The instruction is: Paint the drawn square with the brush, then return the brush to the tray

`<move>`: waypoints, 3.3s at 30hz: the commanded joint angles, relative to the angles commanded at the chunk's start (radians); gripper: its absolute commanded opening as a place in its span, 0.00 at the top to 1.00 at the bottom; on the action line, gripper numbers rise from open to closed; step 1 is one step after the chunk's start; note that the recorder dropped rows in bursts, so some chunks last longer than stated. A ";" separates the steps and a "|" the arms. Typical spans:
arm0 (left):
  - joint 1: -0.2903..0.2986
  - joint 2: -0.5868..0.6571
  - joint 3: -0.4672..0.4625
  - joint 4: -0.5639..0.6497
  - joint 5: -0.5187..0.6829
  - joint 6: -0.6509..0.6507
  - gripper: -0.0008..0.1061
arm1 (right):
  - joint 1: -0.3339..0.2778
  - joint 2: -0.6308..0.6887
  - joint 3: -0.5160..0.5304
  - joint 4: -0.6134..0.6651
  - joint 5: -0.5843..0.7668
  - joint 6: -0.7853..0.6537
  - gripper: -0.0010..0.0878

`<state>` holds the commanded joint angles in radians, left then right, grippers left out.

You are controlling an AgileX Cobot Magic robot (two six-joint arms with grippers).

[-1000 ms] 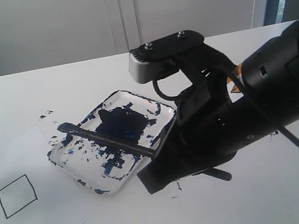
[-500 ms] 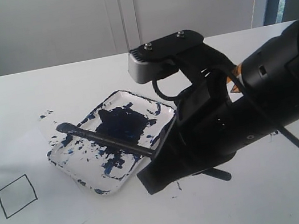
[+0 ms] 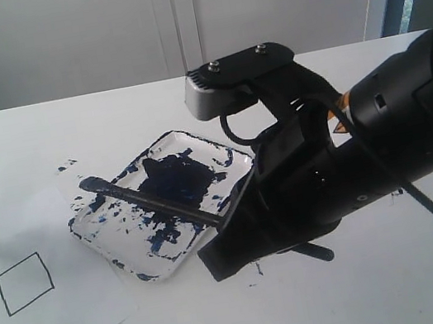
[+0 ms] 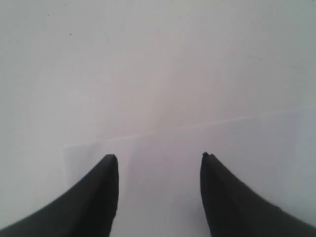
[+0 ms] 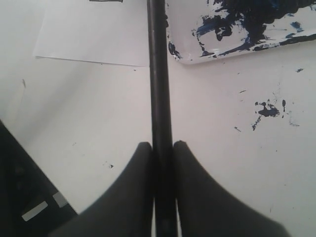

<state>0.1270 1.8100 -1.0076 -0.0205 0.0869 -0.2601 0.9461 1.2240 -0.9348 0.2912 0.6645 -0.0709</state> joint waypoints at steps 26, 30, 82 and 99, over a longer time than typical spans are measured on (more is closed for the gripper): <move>0.000 0.065 -0.016 0.119 0.062 -0.011 0.48 | 0.000 0.013 0.000 0.142 0.045 -0.116 0.99; 0.000 0.065 -0.016 0.120 0.064 -0.012 0.48 | 0.000 0.069 0.000 0.274 0.024 -0.227 0.99; 0.000 0.065 -0.016 0.120 0.083 0.007 0.48 | 0.199 0.654 -0.285 0.284 -0.246 -0.266 0.99; 0.000 0.065 -0.016 0.120 0.078 0.018 0.48 | 0.199 0.652 -0.285 0.176 -0.259 -0.134 0.99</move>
<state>0.1270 1.8751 -1.0237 0.0995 0.1652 -0.2422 1.1451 1.8761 -1.2201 0.4668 0.4056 -0.2047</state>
